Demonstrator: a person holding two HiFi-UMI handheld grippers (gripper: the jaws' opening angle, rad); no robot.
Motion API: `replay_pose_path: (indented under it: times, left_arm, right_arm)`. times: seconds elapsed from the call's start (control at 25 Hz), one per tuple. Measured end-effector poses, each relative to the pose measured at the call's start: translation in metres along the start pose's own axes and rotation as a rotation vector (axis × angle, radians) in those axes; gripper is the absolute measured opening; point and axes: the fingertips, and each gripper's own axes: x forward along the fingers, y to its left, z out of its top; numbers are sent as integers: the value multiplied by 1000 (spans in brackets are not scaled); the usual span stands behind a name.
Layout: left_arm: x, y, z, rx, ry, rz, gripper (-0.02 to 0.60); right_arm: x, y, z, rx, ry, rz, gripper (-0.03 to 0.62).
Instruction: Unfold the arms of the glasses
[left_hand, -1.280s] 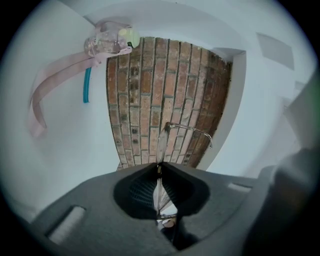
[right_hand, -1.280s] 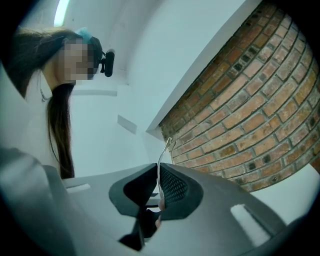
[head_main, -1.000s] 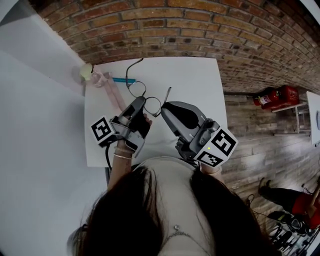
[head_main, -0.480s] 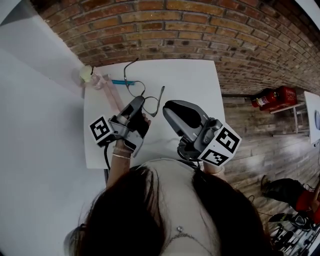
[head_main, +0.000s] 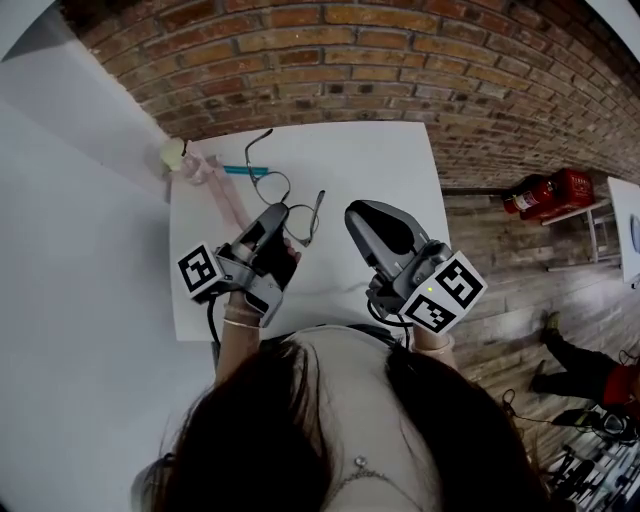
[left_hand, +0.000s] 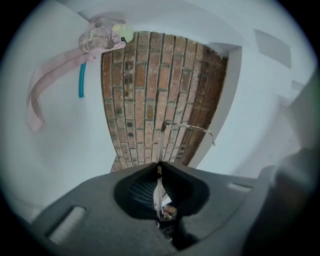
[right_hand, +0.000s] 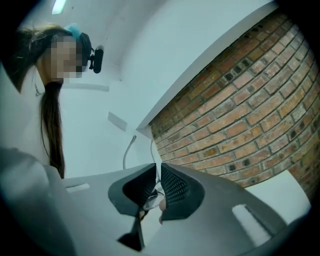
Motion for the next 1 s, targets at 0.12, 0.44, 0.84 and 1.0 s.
replay_pose_path:
  times: [0.12, 0.44, 0.84, 1.0]
  left_arm:
    - [-2, -2, -8, -1, 17, -2, 25]
    - [-5, 0, -27, -10, 55, 5, 25]
    - [1, 3, -47, 2, 90, 22, 25]
    - [4, 6, -50, 10, 87, 28, 25]
  right_arm:
    - [-10, -13, -6, -16, 15, -71, 31]
    - [-32, -45, -25, -32, 60, -238, 12]
    - [-46, -73, -39, -115, 138, -310, 3]
    - [-45, -81, -44, -148, 168, -309, 3]
